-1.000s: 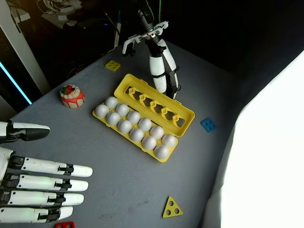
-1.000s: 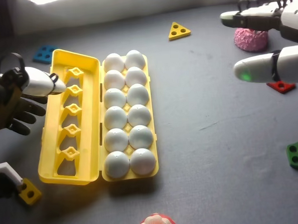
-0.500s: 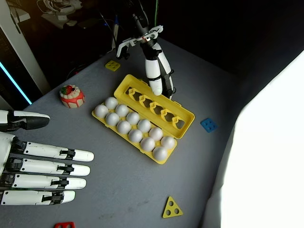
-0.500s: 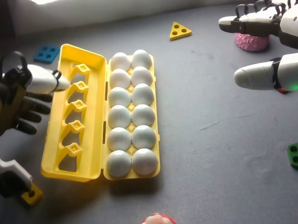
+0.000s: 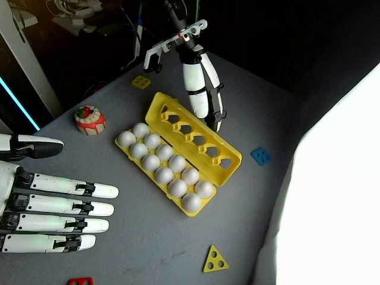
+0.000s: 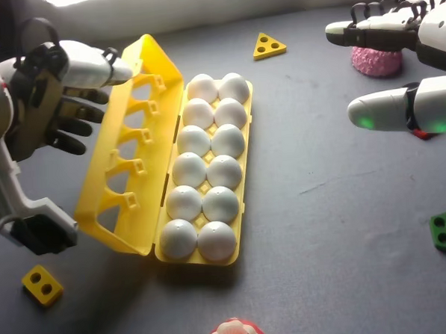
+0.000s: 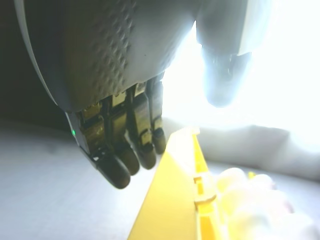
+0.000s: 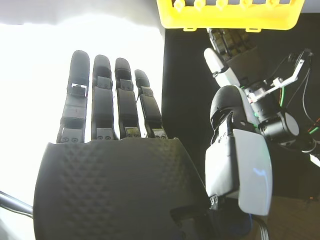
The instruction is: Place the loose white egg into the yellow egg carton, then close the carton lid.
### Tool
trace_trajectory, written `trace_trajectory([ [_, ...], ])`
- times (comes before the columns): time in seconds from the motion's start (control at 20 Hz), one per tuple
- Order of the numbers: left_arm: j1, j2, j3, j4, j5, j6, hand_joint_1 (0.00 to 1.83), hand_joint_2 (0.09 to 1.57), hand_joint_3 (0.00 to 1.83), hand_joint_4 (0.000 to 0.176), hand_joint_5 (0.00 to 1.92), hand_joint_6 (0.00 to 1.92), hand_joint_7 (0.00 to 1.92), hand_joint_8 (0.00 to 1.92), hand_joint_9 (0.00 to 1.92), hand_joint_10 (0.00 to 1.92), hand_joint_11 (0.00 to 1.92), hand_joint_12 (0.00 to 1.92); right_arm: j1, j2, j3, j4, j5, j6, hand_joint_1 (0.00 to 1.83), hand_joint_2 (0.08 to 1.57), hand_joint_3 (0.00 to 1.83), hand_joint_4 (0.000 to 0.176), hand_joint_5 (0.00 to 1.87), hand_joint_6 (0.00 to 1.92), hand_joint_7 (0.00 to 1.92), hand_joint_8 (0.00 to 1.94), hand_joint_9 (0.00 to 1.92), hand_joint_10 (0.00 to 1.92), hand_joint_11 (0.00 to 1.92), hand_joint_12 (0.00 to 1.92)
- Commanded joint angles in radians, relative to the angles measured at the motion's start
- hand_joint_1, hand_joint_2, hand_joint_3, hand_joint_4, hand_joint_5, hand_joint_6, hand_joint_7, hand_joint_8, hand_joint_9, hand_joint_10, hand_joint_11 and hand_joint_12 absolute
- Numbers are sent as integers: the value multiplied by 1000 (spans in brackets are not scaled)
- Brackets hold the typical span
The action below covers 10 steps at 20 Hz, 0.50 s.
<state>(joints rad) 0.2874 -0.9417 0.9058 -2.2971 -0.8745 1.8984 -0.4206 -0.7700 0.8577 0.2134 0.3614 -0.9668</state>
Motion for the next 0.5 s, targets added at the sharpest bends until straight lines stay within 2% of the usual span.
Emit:
trace_trajectory([
  [0.0, -25, -2, -13, 35, 19, 9, 239, 1383, 3, 5, 254, 312, 348, 177, 18, 944, 0, 1552, 16, 7, 6, 5, 121, 2, 125, 1156, 1, 0, 168, 0, 242, 0, 232, 0, 0, 907],
  [0.15, -51, -2, -68, 25, 13, 29, 270, 1373, 0, 10, 268, 314, 362, 174, 42, 947, 0, 1550, 21, 7, 14, 12, 121, 2, 128, 1163, 1, 0, 175, 2, 248, 3, 242, 6, 0, 881],
  [0.45, -54, -1, -166, 22, 19, 46, 292, 1368, 0, 12, 277, 305, 387, 169, 47, 945, 0, 1552, 24, 6, 14, 12, 123, 2, 81, 1170, 2, 0, 176, 3, 256, 1, 263, 7, 0, 896],
])
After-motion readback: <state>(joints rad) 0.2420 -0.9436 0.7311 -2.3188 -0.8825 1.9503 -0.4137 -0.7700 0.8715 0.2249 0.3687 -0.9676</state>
